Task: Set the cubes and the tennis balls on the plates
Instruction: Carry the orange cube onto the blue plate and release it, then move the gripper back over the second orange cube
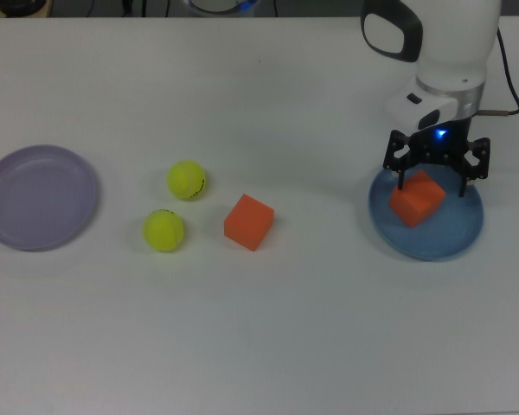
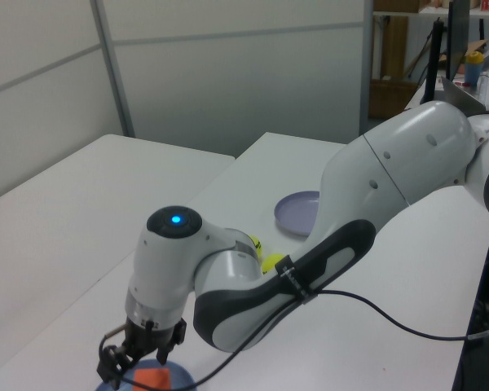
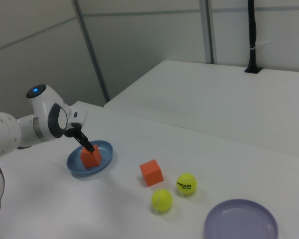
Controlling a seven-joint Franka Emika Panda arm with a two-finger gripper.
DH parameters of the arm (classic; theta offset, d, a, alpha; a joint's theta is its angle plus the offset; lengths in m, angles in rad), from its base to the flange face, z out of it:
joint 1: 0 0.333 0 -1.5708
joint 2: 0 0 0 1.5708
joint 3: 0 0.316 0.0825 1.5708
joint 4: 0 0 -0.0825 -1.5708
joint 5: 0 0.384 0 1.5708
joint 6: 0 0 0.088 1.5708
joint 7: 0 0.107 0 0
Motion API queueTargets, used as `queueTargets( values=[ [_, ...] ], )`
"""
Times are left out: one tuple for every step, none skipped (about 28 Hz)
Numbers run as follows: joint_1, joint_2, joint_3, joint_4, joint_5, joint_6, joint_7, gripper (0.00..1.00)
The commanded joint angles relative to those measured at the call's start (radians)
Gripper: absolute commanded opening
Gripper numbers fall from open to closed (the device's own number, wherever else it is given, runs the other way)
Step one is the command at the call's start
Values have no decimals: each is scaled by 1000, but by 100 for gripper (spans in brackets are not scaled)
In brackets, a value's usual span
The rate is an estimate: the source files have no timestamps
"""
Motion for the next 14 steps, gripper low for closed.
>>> queueTargets(
  values=[
    [-42, -54, -4, 0, 48, 3, 18, 100],
    [-51, -62, -5, 0, 58, 3, 16, 100],
    [-62, -68, -7, -2, 62, 1, 16, 100],
    [-71, -73, -11, -2, 64, -6, 15, 100],
    [-83, -76, -24, -2, 65, -26, 13, 100],
    [-88, -77, -31, -2, 65, -33, 13, 100],
    [-92, -79, -40, 0, 67, -37, 13, 100],
    [-97, -80, -50, -2, 68, -39, 13, 100],
    [-102, -85, -57, 0, 68, -42, 13, 100],
    [-109, -90, -73, -2, 68, -46, 10, 100],
    [-112, -88, -79, -2, 68, -49, 7, 100],
    [-116, -88, -86, -2, 68, -49, 1, 100],
    [-119, -88, -96, -2, 68, -49, -7, 100],
    [-123, -87, -103, -2, 70, -49, -16, 100]
  ],
)
